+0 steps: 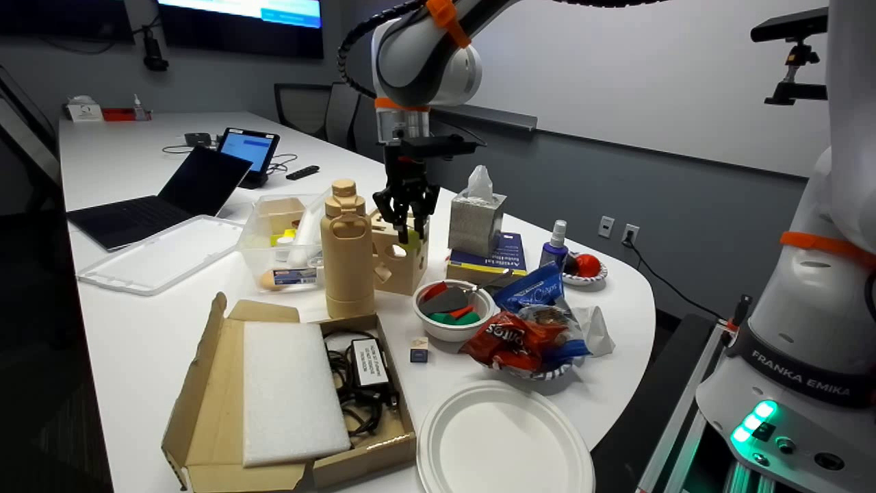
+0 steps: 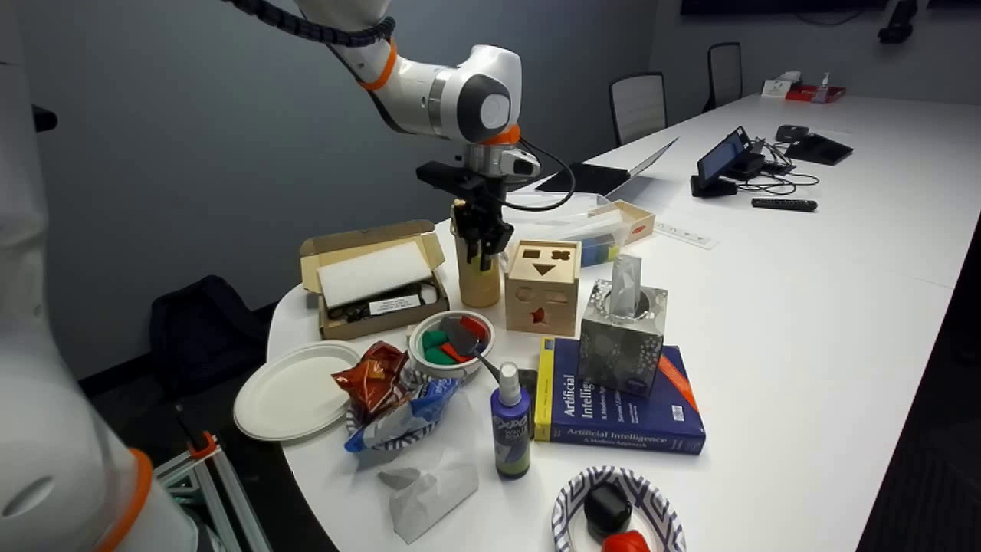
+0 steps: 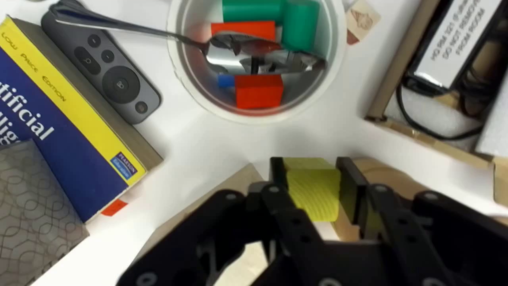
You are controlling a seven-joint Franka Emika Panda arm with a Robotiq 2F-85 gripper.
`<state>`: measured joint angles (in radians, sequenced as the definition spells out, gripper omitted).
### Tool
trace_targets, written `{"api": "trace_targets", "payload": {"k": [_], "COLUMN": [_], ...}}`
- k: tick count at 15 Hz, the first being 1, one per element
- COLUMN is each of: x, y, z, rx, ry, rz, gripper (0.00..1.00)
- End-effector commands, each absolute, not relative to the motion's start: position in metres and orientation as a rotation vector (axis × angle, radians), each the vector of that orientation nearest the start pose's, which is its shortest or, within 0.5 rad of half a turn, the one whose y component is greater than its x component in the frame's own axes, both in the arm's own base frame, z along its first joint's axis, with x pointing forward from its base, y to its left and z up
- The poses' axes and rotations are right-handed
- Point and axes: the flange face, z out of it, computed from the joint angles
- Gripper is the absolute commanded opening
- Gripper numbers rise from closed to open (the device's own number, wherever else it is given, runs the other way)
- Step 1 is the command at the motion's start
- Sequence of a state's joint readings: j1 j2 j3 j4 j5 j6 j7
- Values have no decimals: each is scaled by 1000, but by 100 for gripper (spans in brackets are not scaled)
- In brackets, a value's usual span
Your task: Remove the yellow block from the white plate and put it in the shape sorter through the square opening
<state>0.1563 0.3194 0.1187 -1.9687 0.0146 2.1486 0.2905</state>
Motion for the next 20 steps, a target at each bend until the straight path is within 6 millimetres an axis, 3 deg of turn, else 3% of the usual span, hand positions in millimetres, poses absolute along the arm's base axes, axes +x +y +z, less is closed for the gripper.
{"api": "trace_targets", "payload": {"k": [1,4,7,11,15,20], "x": [622,649,661,655,656,660], "y": [163,153,139,133,145,151], "z": [319,342,352,336,321,319], "rx": [-3118,-3114,-3099,-3062,-2983,-2890], "ry": [266,435,582,769,966,1123], "rz": [168,68,40,44,53,13], "gripper": [11,11,11,11,11,11]}}
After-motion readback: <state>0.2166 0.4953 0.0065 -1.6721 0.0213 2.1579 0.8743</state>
